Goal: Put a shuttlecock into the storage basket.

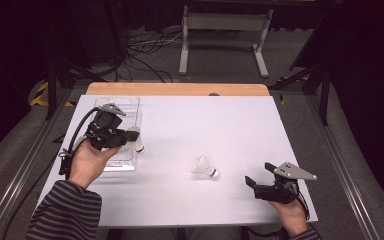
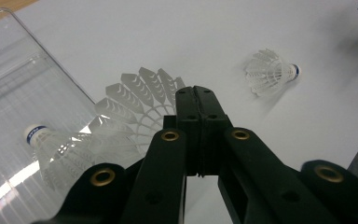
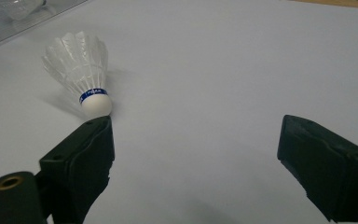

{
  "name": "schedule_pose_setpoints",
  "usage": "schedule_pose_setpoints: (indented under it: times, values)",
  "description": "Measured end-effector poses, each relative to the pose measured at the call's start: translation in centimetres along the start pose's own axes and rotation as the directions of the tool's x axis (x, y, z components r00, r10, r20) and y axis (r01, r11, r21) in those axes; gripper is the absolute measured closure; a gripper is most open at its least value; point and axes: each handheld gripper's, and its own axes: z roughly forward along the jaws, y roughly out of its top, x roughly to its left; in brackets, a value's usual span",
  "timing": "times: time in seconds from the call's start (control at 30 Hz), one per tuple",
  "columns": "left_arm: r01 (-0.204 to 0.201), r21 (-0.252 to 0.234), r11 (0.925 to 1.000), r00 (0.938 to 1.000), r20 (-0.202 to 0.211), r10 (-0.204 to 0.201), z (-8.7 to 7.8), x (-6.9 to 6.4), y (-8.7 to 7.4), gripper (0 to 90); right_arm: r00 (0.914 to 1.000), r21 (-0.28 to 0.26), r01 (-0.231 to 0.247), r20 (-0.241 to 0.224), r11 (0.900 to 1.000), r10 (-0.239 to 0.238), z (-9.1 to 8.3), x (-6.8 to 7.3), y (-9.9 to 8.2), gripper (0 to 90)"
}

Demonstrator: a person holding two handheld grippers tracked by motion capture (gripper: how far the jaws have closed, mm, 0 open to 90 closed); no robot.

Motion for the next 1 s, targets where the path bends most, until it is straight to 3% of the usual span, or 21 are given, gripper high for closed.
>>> schedule_pose_setpoints:
  times: [0.67,1.0]
  values:
    - [0.043,-0.035,0.9985,0.9986,-0.03,-0.044,-1.6,1.6,-0.6,90.0,1.0,0.002,0.001,0.0,1.0,-0.001,0.0,0.0,0.0,11.3]
    - [0.09,-0.044,0.9949,0.9944,-0.05,-0.093,-1.8,2.9,-0.8,90.0,1.0,0.002,0.0,0.0,1.0,0.0,0.0,0.0,0.0,11.3]
